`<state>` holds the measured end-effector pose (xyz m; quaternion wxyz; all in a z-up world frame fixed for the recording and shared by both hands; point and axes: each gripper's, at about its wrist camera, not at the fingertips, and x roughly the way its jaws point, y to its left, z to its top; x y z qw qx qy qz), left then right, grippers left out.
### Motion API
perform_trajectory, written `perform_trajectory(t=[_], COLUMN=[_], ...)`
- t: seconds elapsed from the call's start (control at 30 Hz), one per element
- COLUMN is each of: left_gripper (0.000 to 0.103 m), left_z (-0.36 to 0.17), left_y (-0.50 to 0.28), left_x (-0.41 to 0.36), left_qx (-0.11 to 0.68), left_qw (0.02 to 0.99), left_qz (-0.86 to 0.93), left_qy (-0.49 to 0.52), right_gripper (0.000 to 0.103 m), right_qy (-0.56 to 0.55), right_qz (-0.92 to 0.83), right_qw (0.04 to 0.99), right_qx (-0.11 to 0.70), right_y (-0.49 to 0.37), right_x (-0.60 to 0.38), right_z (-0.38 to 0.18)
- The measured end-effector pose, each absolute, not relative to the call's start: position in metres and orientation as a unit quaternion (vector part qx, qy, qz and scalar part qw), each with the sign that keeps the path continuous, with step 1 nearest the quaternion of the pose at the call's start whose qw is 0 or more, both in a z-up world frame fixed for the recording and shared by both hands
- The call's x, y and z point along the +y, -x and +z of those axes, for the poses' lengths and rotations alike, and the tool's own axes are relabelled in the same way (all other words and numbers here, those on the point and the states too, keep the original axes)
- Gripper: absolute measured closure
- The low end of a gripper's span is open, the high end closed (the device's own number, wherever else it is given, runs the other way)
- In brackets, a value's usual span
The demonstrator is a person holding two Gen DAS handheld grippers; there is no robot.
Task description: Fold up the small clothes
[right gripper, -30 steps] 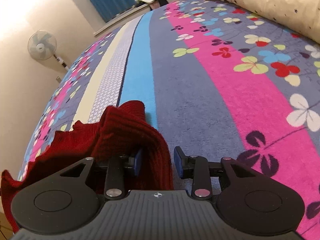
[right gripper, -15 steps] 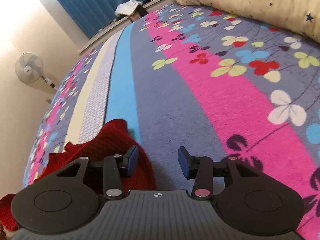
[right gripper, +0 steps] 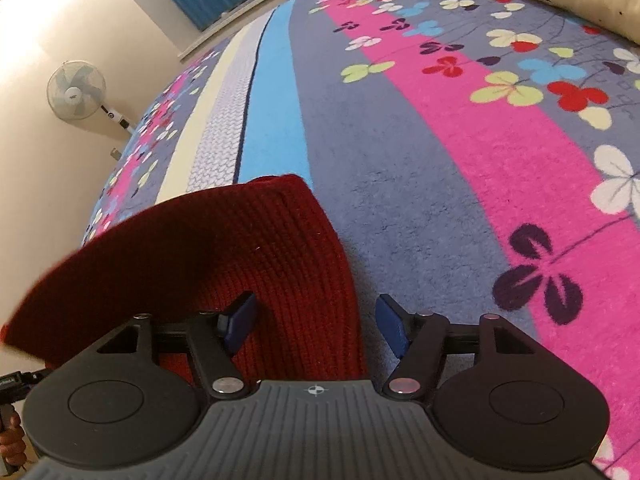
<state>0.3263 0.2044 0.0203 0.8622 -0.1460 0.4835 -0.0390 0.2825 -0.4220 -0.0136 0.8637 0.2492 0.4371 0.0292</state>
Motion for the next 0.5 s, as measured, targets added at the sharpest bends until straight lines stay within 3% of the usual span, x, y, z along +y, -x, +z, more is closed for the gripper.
perform_trajectory(t=[0.03,0.1,0.17,0.23,0.27,0.3,0.5], left_gripper=[0.035,0.035,0.036,0.053,0.077,0.087,0.09], left_z=[0.019,0.017,0.017,0.017,0.018,0.02,0.062], left_y=[-0.327,-0.328,-0.328,-0.328,-0.328,-0.327,-0.311], left_x=[0.205,0.206,0.205,0.203,0.202,0.2,0.198], left_qx=[0.485,0.486,0.486,0.482,0.481,0.477,0.381], left_qw=[0.861,0.859,0.858,0.86,0.86,0.862,0.915], left_qz=[-0.039,-0.04,-0.044,-0.053,-0.063,-0.071,-0.069], left_qy=[0.151,0.16,0.161,0.158,0.159,0.157,0.111], right_gripper=[0.037,0.051,0.093,0.092,0.092,0.092,0.093], right_qy=[-0.251,-0.247,-0.235,-0.215,-0.214,-0.208,-0.221], right_qz=[0.027,0.027,0.028,0.02,0.018,0.016,0.029], right_qw=[0.864,0.867,0.874,0.881,0.883,0.889,0.923], right_qx=[0.436,0.431,0.425,0.422,0.417,0.408,0.314], right_y=[-0.283,-0.282,-0.282,-0.281,-0.28,-0.28,-0.269], right_x=[-0.422,-0.42,-0.417,-0.414,-0.413,-0.413,-0.414], right_z=[-0.014,-0.012,-0.009,-0.006,-0.004,0.0,0.037])
